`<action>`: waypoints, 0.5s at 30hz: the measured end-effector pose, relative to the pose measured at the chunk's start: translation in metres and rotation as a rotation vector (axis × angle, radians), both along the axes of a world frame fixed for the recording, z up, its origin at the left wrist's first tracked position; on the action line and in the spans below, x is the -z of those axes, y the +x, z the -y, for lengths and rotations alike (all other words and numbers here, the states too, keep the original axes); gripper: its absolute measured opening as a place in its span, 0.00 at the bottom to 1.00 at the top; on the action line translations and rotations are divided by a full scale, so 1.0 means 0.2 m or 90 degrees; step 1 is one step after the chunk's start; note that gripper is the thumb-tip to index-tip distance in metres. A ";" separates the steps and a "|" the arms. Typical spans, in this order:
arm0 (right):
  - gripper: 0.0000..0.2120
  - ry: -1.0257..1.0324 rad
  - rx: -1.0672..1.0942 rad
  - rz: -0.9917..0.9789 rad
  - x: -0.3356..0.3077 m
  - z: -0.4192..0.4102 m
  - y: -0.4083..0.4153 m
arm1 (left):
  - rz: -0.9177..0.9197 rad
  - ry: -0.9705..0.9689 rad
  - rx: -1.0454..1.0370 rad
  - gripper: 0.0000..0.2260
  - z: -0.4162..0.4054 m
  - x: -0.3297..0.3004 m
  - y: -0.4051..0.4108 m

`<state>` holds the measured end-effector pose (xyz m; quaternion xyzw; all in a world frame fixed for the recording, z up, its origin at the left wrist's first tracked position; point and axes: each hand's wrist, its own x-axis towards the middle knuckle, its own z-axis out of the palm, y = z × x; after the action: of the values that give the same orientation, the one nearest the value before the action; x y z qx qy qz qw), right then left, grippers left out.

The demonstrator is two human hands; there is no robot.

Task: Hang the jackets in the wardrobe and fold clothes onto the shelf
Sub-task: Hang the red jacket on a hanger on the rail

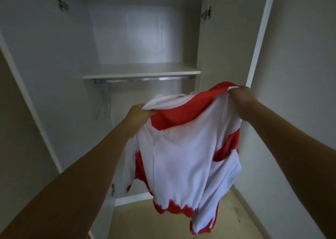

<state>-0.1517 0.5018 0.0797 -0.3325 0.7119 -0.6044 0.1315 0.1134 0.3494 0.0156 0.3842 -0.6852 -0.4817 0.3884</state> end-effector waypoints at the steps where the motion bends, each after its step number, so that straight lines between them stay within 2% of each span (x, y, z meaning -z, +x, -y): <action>1: 0.15 -0.003 -0.013 0.009 0.02 0.10 -0.05 | 0.033 -0.009 0.035 0.06 0.07 -0.02 -0.05; 3: 0.15 -0.001 -0.059 -0.001 0.06 0.31 -0.12 | 0.091 0.022 0.119 0.08 0.21 -0.03 -0.14; 4: 0.15 0.004 -0.087 -0.022 0.06 0.41 -0.14 | 0.063 0.051 0.156 0.11 0.28 -0.02 -0.18; 6: 0.16 0.029 -0.173 -0.083 0.04 0.58 -0.21 | -0.121 0.144 0.137 0.14 0.39 0.01 -0.24; 8: 0.20 0.113 -0.268 -0.186 0.02 0.73 -0.31 | -0.321 0.240 -0.003 0.15 0.51 0.02 -0.27; 9: 0.21 0.191 -0.300 -0.262 0.03 0.80 -0.36 | -0.377 0.274 -0.063 0.17 0.58 0.01 -0.28; 12: 0.19 0.382 -0.268 -0.512 0.16 1.06 -0.47 | -0.444 0.294 -0.089 0.20 0.75 -0.08 -0.34; 13: 0.18 0.401 -0.240 -0.539 0.22 1.15 -0.50 | -0.459 0.290 -0.084 0.20 0.80 -0.13 -0.37; 15: 0.15 0.430 -0.203 -0.513 0.35 1.29 -0.55 | -0.481 0.287 -0.064 0.20 0.89 -0.20 -0.42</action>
<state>-0.2610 0.2441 0.0087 -0.5808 0.8011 -0.1397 0.0374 0.0287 0.1710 0.0551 0.2891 -0.3531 -0.7062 0.5413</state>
